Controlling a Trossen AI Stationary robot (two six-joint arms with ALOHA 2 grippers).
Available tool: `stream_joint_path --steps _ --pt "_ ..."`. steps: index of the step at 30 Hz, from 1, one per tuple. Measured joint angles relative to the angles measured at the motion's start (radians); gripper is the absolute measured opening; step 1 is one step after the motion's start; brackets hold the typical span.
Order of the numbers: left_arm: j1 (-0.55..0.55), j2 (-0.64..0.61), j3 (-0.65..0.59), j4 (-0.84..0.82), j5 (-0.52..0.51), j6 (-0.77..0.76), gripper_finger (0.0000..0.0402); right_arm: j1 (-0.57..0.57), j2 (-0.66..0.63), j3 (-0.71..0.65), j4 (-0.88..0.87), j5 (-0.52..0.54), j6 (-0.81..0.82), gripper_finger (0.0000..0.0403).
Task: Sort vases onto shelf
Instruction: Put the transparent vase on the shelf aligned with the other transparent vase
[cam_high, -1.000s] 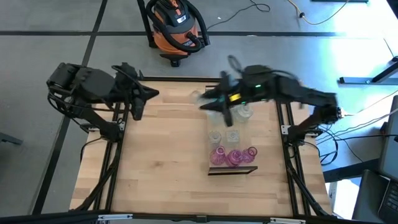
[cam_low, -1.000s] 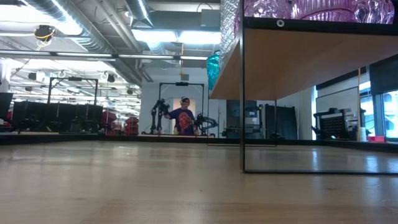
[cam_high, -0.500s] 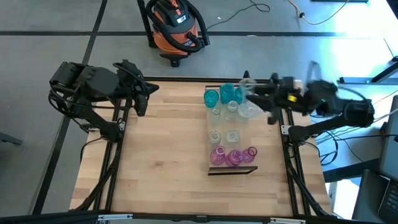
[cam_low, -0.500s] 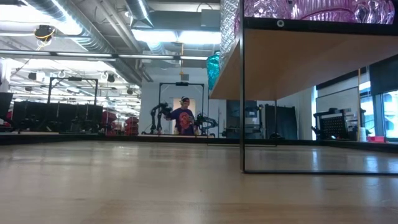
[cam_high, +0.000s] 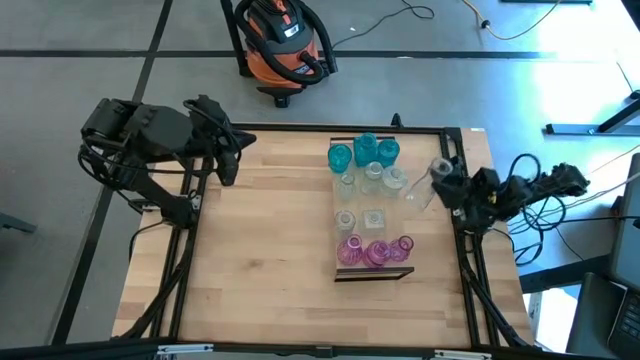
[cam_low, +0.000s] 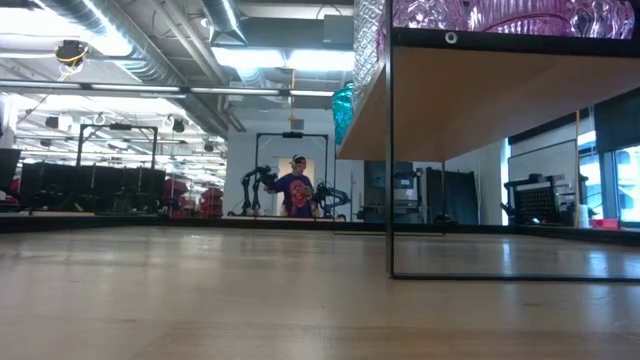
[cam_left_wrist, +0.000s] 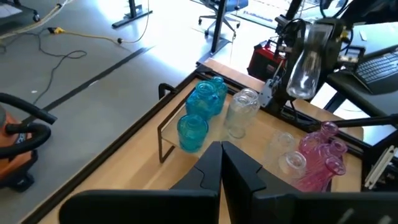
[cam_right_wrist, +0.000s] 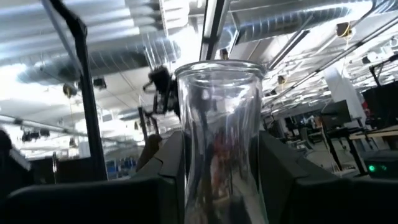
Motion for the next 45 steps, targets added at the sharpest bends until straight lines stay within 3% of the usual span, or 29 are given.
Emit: stream_joint_path --steps 10,30,45 --pt "0.0 0.0 0.0 0.0 -0.076 0.017 0.0002 0.038 -0.017 -0.287 0.309 0.003 -0.039 0.0113" --pt "0.029 0.128 -0.001 -0.021 -0.094 0.047 0.0002 0.037 0.164 -0.284 0.279 0.09 0.032 0.0113" --pt "0.085 0.162 -0.001 -0.022 -0.081 0.05 0.0002 0.038 0.351 -0.281 0.332 0.078 0.153 0.0113"
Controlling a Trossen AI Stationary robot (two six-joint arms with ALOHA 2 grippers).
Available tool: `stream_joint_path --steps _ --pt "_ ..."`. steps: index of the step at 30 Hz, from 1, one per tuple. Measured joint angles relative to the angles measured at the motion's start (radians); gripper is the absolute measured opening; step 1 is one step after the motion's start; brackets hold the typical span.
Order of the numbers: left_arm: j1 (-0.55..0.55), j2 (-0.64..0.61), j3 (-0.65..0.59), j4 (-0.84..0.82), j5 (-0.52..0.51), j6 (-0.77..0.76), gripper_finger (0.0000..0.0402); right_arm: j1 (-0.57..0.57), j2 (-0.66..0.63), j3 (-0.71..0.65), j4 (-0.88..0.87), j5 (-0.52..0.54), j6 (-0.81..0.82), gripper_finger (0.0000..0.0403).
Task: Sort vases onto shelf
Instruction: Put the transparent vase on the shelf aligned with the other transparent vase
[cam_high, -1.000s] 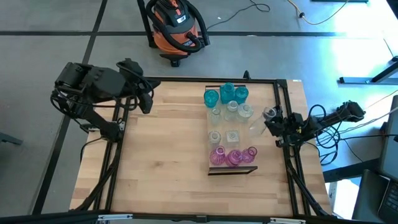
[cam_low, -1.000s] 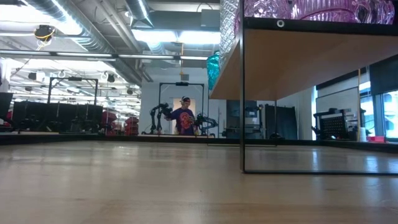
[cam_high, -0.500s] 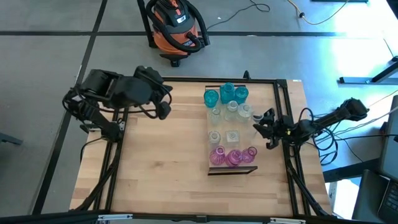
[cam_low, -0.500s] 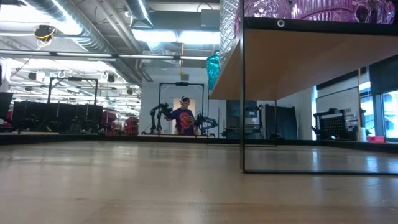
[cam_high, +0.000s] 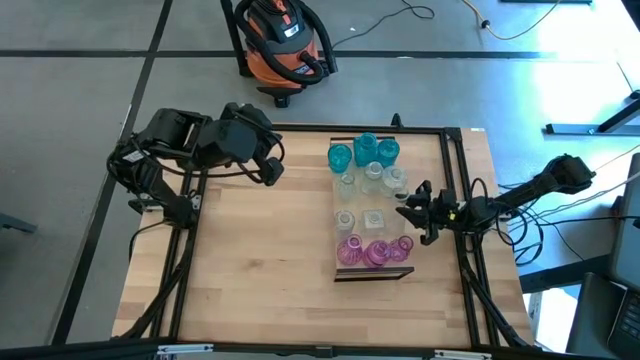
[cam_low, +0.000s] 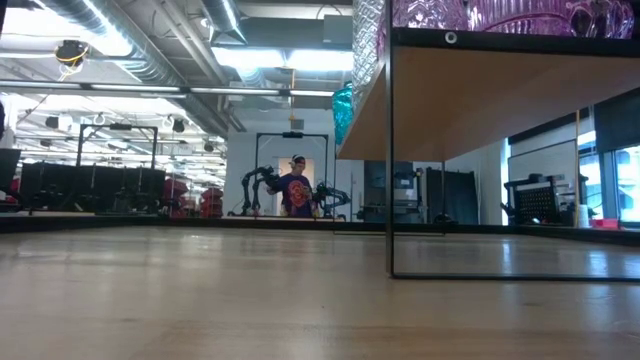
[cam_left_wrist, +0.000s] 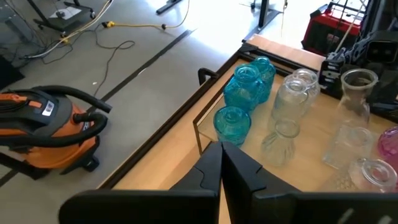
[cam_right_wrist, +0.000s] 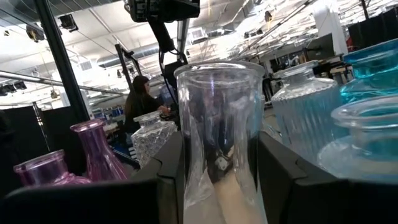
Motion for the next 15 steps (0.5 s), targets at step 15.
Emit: stream_joint_path --steps 15 --pt "0.0 0.0 0.0 0.001 0.025 -0.009 0.0002 0.0 0.092 0.093 -0.088 0.001 -0.008 0.013"
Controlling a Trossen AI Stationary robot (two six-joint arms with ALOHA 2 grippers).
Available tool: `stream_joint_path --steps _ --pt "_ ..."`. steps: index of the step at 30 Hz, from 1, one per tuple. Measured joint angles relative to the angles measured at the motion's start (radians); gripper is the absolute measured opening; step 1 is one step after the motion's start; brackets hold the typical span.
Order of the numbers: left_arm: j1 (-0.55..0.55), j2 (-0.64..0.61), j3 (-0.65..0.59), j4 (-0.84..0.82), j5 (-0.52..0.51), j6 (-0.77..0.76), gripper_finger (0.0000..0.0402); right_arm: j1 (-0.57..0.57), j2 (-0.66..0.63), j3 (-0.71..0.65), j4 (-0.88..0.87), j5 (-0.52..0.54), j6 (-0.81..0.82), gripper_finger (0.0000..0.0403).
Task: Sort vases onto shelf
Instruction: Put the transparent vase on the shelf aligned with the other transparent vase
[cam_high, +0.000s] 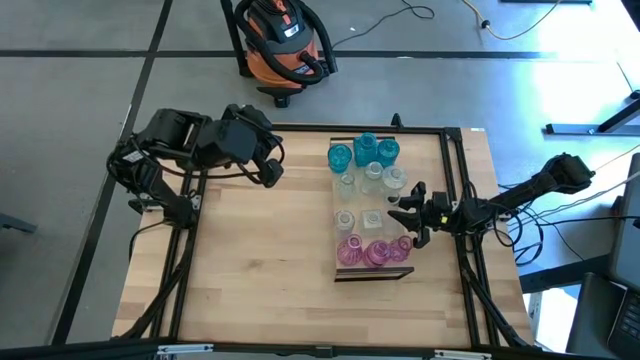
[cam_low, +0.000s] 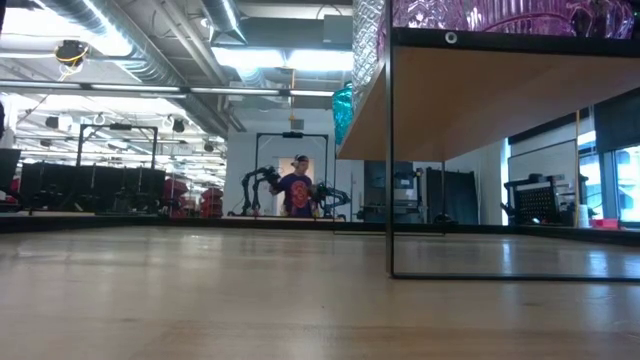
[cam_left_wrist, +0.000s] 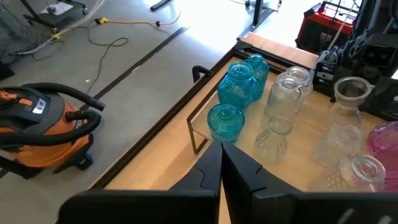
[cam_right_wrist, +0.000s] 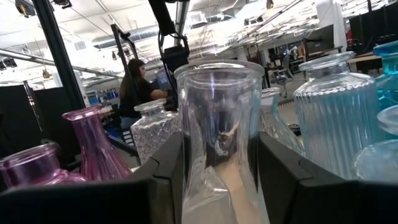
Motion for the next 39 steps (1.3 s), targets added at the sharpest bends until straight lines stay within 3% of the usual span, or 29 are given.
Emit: stream_joint_path --steps 7,27,39 --pt "-0.001 0.0 0.0 0.0 0.071 -0.002 0.0002 0.0 0.0 0.0 -0.002 0.019 0.0 0.0134" --pt "0.0 0.0 0.0 0.0 0.073 -0.001 0.0002 0.001 -0.018 0.0 -0.038 0.014 0.0 0.0146" --pt "-0.001 0.0 0.0 0.0 0.075 -0.026 0.0002 0.0 -0.021 -0.003 -0.05 0.015 0.017 0.024"
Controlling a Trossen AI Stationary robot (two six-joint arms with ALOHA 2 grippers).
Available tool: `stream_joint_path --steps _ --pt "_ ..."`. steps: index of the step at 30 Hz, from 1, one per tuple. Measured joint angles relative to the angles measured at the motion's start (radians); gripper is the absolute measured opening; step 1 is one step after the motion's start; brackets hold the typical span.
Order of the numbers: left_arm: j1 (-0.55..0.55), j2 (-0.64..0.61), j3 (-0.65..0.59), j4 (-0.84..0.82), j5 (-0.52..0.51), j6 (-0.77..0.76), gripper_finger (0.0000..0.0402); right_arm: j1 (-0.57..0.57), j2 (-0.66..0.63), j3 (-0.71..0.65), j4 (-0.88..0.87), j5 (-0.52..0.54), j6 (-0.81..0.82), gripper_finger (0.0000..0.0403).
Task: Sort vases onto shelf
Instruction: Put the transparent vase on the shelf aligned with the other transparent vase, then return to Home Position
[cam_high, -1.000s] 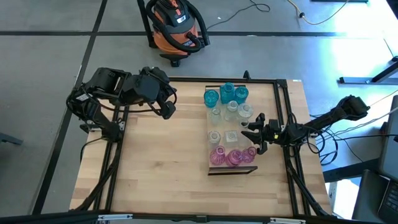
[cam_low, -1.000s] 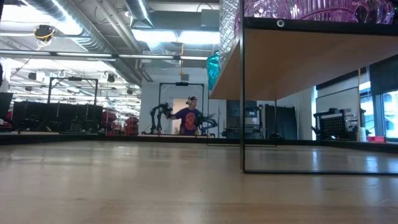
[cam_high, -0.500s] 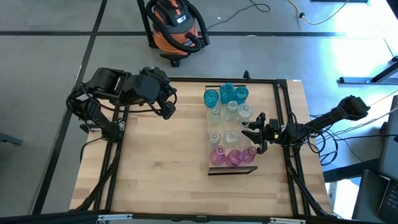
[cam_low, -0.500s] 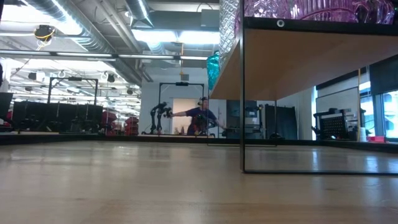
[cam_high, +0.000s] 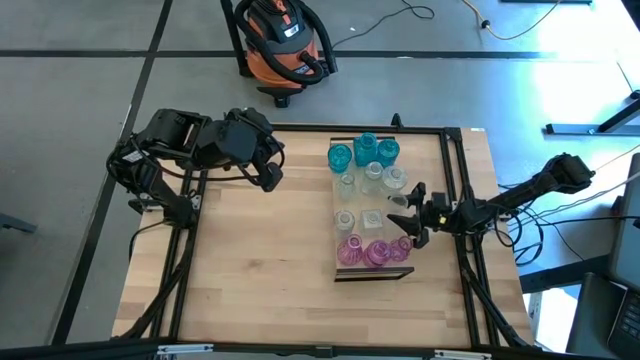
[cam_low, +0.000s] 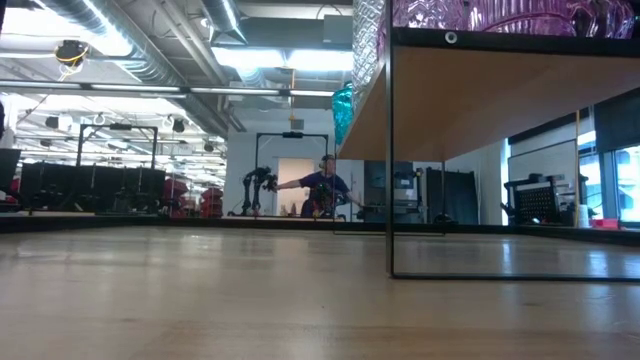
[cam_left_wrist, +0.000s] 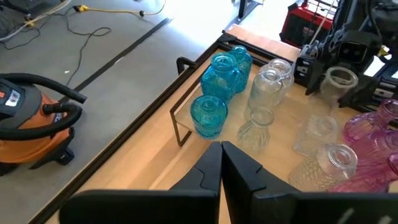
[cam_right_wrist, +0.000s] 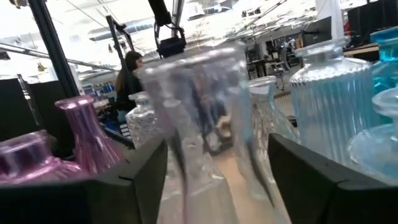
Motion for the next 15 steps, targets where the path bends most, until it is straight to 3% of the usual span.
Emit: stream_joint_path --steps 7,15 --pt "-0.003 0.0 0.0 0.0 0.02 -0.01 0.0002 0.0 -0.021 0.0 0.008 -0.032 0.008 0.0275" --pt "-0.005 0.0 0.0 0.0 0.02 -0.019 0.0002 0.0 -0.12 0.041 -0.072 -0.054 -0.051 0.0265"
